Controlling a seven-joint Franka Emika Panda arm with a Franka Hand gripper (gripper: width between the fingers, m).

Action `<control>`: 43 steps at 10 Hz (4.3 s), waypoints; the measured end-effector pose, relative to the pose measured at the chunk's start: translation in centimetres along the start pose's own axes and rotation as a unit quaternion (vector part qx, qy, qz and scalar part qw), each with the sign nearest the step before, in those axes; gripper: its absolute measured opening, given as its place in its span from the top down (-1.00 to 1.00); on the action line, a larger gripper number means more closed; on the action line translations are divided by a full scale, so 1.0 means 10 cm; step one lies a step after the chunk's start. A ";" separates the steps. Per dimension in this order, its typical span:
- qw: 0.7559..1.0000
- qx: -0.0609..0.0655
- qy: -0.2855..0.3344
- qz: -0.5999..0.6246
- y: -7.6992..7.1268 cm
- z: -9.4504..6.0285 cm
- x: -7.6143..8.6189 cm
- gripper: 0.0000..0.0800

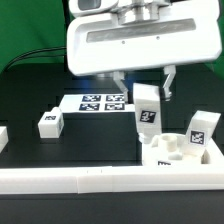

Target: Assemble stool

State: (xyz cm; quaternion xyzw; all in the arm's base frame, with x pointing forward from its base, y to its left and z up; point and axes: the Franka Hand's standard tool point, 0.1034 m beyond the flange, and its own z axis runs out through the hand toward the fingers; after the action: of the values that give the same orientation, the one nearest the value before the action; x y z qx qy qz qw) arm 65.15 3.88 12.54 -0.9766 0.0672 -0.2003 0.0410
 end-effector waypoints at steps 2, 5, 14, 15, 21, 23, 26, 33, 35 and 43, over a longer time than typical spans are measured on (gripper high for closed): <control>1.000 -0.005 0.013 -0.003 0.04 0.02 -0.06 0.19; 0.999 0.003 0.046 0.003 0.04 -0.01 0.05 0.19; 0.998 0.018 0.062 0.017 -0.20 0.09 -0.29 0.19; 0.998 0.016 0.061 0.019 -0.17 0.10 -0.29 0.19; 0.998 0.010 0.061 0.021 -0.08 0.13 -0.35 0.19; 0.998 0.010 0.060 0.022 -0.08 0.16 -0.35 0.19; 0.998 0.009 0.060 0.020 -0.09 0.23 -0.40 0.19; 0.995 0.001 0.098 0.017 -0.10 0.25 -0.46 -0.06; 0.995 0.001 0.097 0.016 -0.10 0.25 -0.47 -0.58; 0.998 0.017 0.058 0.024 -0.10 -0.11 -0.21 -0.62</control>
Offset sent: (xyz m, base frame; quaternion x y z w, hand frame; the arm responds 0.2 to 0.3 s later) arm 0.0123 0.0276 0.0138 0.0942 0.0408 0.0586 0.9930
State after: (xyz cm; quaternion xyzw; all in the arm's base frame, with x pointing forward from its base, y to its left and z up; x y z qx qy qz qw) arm 62.88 5.10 12.88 -0.9607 0.0890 -0.2564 0.0589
